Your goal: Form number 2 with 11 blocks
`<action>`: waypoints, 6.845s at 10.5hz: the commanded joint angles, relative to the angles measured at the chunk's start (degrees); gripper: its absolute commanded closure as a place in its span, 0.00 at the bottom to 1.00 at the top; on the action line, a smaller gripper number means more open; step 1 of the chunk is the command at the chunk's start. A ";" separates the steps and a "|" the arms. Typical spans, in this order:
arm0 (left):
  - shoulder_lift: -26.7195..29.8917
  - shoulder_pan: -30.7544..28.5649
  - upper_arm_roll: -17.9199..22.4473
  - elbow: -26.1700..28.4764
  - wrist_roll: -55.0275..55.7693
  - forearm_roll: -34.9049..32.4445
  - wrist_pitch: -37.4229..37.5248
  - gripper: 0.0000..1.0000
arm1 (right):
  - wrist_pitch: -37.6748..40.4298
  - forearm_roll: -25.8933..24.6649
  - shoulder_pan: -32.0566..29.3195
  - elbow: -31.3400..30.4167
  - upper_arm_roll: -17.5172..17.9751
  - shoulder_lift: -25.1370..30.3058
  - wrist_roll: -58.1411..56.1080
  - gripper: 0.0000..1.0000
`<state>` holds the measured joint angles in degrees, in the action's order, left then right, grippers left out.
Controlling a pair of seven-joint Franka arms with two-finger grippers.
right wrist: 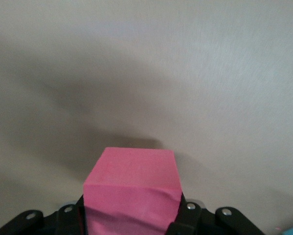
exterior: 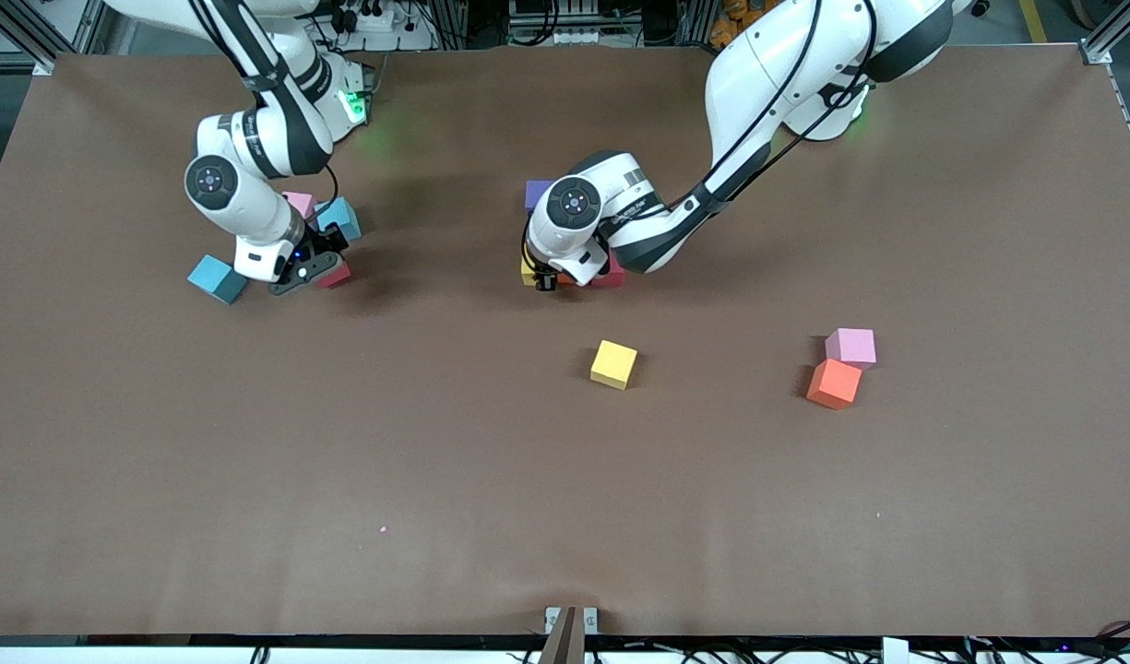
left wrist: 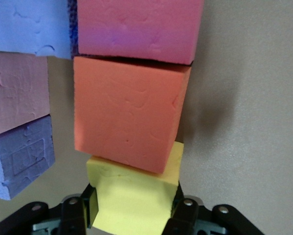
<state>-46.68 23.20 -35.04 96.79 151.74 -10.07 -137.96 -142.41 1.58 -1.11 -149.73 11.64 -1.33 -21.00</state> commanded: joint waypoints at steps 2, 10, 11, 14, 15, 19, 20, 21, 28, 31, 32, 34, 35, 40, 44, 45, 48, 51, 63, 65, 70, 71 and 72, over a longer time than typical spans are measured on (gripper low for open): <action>0.53 -0.44 0.59 2.26 -0.66 -0.83 -0.20 0.96 | 4.16 1.58 2.77 6.37 -0.04 0.11 -0.27 0.65; 1.15 -0.18 0.85 2.00 -4.00 -0.83 -0.02 0.00 | 4.42 1.58 3.92 12.09 -0.04 -3.94 -0.35 0.65; 1.24 -0.17 0.85 2.00 -4.00 -0.83 0.67 0.00 | 4.60 1.58 3.92 12.53 -0.04 -3.68 -0.35 0.65; 1.76 -0.26 0.59 1.82 -4.09 -0.83 1.47 0.00 | 12.91 1.67 4.01 17.08 0.05 -3.32 -0.18 0.65; 2.03 -0.26 0.50 1.82 -4.09 -0.83 1.56 0.00 | 15.64 1.67 4.27 19.19 0.14 -3.32 -0.18 0.65; 2.64 -0.70 -0.28 1.65 -4.61 -0.83 3.48 0.00 | 19.01 1.67 8.39 24.74 0.14 -3.67 5.43 0.65; 3.17 -0.79 -0.55 1.48 -4.61 -0.83 3.75 0.00 | 19.01 1.67 9.45 25.18 0.14 -4.02 6.93 0.65; 3.61 -1.05 -0.99 1.47 -4.61 -0.74 3.76 0.00 | 18.58 1.59 10.68 25.45 0.14 -4.72 7.12 0.65; 6.77 -10.97 -6.53 1.30 -11.36 -0.92 7.45 0.00 | 16.83 1.76 20.25 28.44 0.22 -7.71 24.66 0.64; 6.25 -13.88 -4.26 -2.99 -17.51 -0.92 7.45 0.00 | 11.21 4.46 26.66 31.32 0.84 -11.83 37.31 0.64; 5.81 -14.41 -2.59 -4.92 -18.32 -0.92 7.45 0.00 | 11.28 5.79 29.64 35.26 0.84 -14.37 41.35 0.64; 4.50 -14.32 2.06 -7.73 -21.38 -0.22 7.45 0.00 | 10.49 5.63 32.91 39.41 0.75 -18.51 47.00 0.64; 3.27 -14.32 3.04 -10.02 -22.97 0.13 7.45 0.00 | 9.53 5.63 33.53 39.95 0.75 -19.22 49.02 0.65; 2.55 -14.50 8.14 -13.64 -34.11 0.23 7.80 0.00 | 6.10 4.92 33.71 41.27 0.23 -22.48 55.90 0.65; 3.35 -17.83 8.50 -13.64 -45.20 -0.66 12.62 0.00 | 5.65 0.88 36.52 46.27 -2.58 -29.76 59.47 0.65; 3.17 -17.75 8.41 -13.73 -45.48 -0.39 12.81 0.00 | 5.65 0.79 37.40 46.89 -2.59 -31.17 61.50 0.65; 2.64 -16.87 8.50 -13.82 -46.27 -0.56 12.63 0.00 | 5.65 0.79 38.55 47.16 -2.85 -32.50 62.58 0.65; 3.25 -17.83 8.50 -13.73 -51.61 -1.27 12.89 0.00 | 5.56 0.71 39.16 47.16 -3.38 -33.56 62.75 0.65; 10.29 -35.60 8.41 -8.98 -98.93 -2.06 22.30 0.00 | 5.04 -0.35 40.57 47.07 -4.61 -34.79 63.19 0.65; 9.86 -33.06 7.97 -9.95 -91.16 -1.71 22.30 0.00 | 4.95 -1.66 40.40 47.07 -4.61 -35.05 63.10 0.65; 7.13 -19.89 8.59 -16.19 -72.25 -1.53 21.60 0.00 | 5.04 -1.93 40.48 46.90 -4.61 -35.05 63.45 0.64; 6.00 -18.03 8.85 -16.80 -68.55 -1.62 21.34 0.00 | 5.04 -1.93 40.48 46.81 -4.61 -35.05 63.54 0.62; 5.03 -15.32 10.07 -16.98 -65.38 -1.62 19.94 0.00 | 5.04 -1.93 40.48 46.90 -4.61 -35.14 63.63 0.53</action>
<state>-39.05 4.63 -26.73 82.15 82.16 -11.12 -116.91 -137.92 0.83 38.65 -103.66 7.63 -35.80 41.15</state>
